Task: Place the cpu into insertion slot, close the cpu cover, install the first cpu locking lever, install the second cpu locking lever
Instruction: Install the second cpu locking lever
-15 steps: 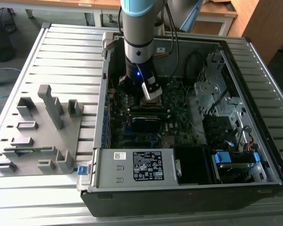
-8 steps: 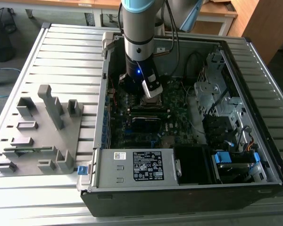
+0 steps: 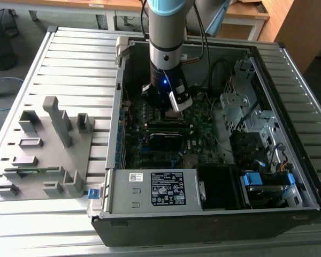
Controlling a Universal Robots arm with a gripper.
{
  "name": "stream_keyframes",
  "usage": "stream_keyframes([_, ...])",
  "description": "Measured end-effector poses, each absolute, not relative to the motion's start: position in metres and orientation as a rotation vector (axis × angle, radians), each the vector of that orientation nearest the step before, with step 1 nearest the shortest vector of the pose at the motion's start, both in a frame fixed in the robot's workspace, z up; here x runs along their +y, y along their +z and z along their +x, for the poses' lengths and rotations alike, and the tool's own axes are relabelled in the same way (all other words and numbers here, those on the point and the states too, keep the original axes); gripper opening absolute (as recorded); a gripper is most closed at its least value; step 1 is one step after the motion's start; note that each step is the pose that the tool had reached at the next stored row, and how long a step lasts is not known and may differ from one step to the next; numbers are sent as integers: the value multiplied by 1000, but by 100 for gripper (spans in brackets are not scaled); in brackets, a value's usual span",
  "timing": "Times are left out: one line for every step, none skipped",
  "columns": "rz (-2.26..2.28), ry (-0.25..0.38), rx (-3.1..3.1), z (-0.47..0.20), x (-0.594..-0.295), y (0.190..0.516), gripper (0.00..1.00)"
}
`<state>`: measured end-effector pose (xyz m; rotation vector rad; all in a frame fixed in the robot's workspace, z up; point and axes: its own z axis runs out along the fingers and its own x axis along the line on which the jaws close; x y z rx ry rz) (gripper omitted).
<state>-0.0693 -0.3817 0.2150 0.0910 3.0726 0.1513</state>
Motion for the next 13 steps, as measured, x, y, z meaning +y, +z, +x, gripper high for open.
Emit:
stream_keyframes([91, 151, 3073, -66, -382, 215, 11])
stream_keyframes([92, 151, 3073, -63, -382, 215, 11])
stream_keyframes([92, 151, 3073, -59, -382, 215, 11])
stream_keyframes([92, 151, 3073, -56, -382, 215, 11])
stream_keyframes([93, 151, 3073, -52, -382, 215, 11])
stream_keyframes([93, 151, 3073, -49, -382, 215, 11])
stream_keyframes([93, 151, 3073, -47, -381, 215, 11])
stream_keyframes([93, 151, 3073, -45, -381, 214, 11])
stream_keyframes([93, 151, 3073, -44, -379, 214, 11])
stream_keyframes([93, 151, 3073, -44, -377, 214, 11])
stream_keyframes([93, 151, 3073, -44, -375, 214, 11])
stream_keyframes([93, 151, 3073, -44, -372, 214, 11])
stream_keyframes([93, 151, 3072, -44, -368, 214, 11])
